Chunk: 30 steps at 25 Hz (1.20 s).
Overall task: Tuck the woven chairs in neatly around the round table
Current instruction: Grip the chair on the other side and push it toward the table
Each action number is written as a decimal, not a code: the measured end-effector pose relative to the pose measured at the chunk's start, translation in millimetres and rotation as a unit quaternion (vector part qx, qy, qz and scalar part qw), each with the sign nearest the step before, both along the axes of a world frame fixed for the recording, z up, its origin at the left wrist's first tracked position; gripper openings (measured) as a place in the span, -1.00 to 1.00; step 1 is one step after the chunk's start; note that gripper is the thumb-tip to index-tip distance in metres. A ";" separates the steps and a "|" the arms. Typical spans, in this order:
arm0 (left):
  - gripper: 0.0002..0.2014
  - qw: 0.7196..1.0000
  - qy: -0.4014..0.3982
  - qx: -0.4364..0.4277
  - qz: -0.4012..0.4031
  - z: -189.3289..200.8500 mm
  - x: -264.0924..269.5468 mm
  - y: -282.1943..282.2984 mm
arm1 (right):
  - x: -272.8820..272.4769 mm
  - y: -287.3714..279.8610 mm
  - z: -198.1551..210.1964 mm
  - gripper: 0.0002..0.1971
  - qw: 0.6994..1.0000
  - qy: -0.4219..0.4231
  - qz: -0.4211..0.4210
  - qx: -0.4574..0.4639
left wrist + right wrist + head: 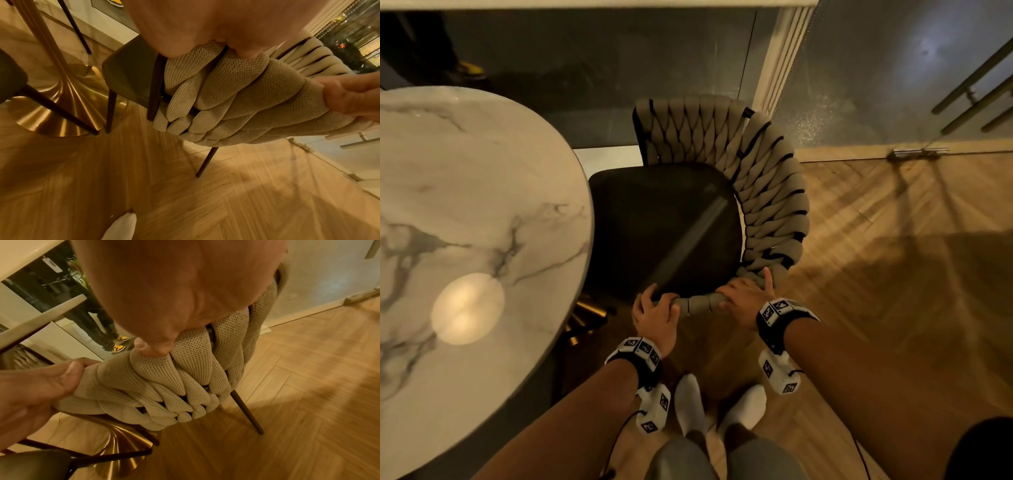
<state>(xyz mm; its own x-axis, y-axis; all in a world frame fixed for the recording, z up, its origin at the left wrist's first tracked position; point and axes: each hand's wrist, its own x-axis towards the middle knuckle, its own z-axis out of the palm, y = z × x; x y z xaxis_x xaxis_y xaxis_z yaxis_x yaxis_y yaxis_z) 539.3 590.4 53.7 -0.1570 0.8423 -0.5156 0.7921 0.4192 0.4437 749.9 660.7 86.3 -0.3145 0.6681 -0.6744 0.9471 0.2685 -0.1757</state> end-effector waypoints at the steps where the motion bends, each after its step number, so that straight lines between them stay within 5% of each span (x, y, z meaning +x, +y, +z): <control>1: -0.66 1.000 -0.002 -0.003 -0.002 -0.6 -1.3 4.2 | -0.4 3.5 -0.2 -0.60 1.000 0.001 -0.001 0.004; 10: -0.54 0.999 -0.024 0.027 -0.011 1.2 -16.1 23.4 | -9.8 -2.0 -12.3 -0.58 0.992 -0.040 -0.050 0.110; 25: -0.51 0.998 -0.055 -0.024 0.020 8.6 -45.5 -15.0 | -25.9 -41.1 -10.3 -0.59 0.992 0.012 -0.099 0.073; 30: -0.55 0.999 -0.007 -0.046 -0.014 12.9 -45.8 -6.6 | -27.7 -37.2 -8.4 -0.57 0.994 -0.008 -0.101 0.034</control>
